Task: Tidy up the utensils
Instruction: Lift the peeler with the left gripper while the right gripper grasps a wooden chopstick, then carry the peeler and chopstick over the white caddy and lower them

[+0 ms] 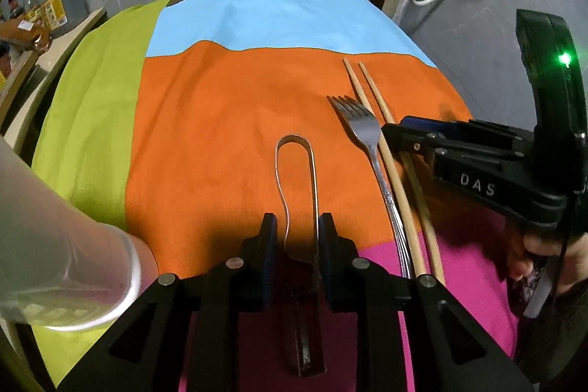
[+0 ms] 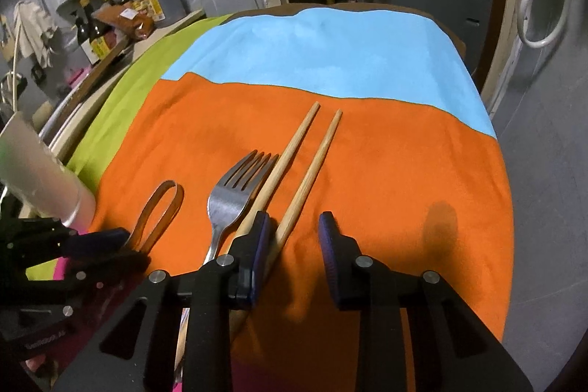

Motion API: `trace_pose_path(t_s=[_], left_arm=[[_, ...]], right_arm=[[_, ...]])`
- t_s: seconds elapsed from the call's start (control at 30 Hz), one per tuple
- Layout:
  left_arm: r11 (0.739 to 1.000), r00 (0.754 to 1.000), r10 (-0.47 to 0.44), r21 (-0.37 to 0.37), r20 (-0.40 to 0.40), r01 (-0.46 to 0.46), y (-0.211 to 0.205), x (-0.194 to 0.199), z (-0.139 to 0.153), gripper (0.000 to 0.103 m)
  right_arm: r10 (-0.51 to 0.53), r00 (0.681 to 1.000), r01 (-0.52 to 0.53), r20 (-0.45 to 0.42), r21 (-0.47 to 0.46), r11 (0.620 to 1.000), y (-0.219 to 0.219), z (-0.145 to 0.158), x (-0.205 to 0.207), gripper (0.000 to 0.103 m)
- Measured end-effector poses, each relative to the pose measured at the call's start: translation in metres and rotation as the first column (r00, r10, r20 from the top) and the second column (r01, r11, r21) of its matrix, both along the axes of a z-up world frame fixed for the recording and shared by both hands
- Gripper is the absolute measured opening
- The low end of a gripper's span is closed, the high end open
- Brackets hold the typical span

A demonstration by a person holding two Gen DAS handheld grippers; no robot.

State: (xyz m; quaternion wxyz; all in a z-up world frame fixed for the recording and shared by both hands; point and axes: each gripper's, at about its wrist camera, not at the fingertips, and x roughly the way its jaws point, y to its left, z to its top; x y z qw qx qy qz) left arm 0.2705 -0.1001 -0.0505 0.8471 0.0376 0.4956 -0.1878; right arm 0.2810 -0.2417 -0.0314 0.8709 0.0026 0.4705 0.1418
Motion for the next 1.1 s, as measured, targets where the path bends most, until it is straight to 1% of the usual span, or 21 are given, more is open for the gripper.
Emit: trace_pose_path(t_s=[0.17,0.3,0.43,0.5,0.53,0.67,0.7,0.77,0.87,0.93,1.0,1.03,1.1], left_arm=[[1.0,1.0,0.009,0.016,0.016,-0.009,-0.007,0.009,-0.004,0.02],[0.999,1.0,0.02,0.031,0.005,-0.02,-0.011,0.02,-0.006,0.02],[0.999,0.998,0.051,0.003,-0.021,-0.051,-0.008,0.025,-0.005,0.019],[0.997,0.997,0.075,-0.023,-0.02,-0.075,-0.004,0.024,-0.004,0.019],[0.996,0.997,0.082,-0.03,-0.014,-0.082,-0.003,0.022,-0.003,0.019],[0.993,0.994,0.102,-0.056,0.036,-0.099,0.002,0.01,0.003,0.019],[0.992,0.992,0.11,-0.073,0.054,-0.106,0.005,0.006,0.005,0.019],[0.99,0.99,0.111,-0.095,0.083,-0.103,0.008,-0.001,0.01,0.019],[0.989,0.981,0.115,-0.112,0.155,-0.098,0.011,-0.016,0.02,0.019],[0.988,0.971,0.121,-0.121,0.208,-0.097,0.013,-0.027,0.027,0.019],[0.986,0.954,0.138,-0.13,0.267,-0.107,0.015,-0.039,0.034,0.019],[0.985,0.948,0.144,-0.131,0.285,-0.111,0.016,-0.043,0.036,0.019],[0.982,0.932,0.163,-0.146,0.324,-0.121,0.019,-0.052,0.041,0.019]], right_arm=[[-0.028,1.0,0.028,-0.005,0.03,0.999,0.0,-0.001,0.008,0.023],[-0.049,0.999,0.05,-0.021,0.054,0.997,-0.002,-0.001,0.015,0.022],[-0.052,0.998,0.053,-0.033,0.025,0.998,0.002,0.0,0.017,0.022],[-0.067,0.997,0.068,-0.03,0.03,0.997,0.001,0.0,0.015,0.018],[-0.079,0.996,0.08,-0.032,0.042,0.996,0.0,0.0,0.016,0.012],[-0.122,0.99,0.133,-0.072,0.18,0.975,-0.013,-0.002,0.011,0.008],[-0.129,0.989,0.14,-0.067,0.192,0.971,-0.015,-0.001,0.008,0.008],[-0.133,0.991,0.137,-0.034,0.216,0.967,-0.016,0.002,-0.001,0.007],[-0.132,0.991,0.122,0.022,0.252,0.96,-0.015,0.011,-0.019,0.005],[-0.135,0.987,0.106,0.093,0.268,0.958,-0.014,0.022,-0.037,0.005],[-0.133,0.979,0.089,0.153,0.266,0.96,-0.011,0.031,-0.05,0.005],[-0.135,0.972,0.082,0.192,0.261,0.962,-0.009,0.035,-0.06,0.005],[-0.135,0.962,0.07,0.239,0.263,0.962,-0.006,0.04,-0.071,0.005]])
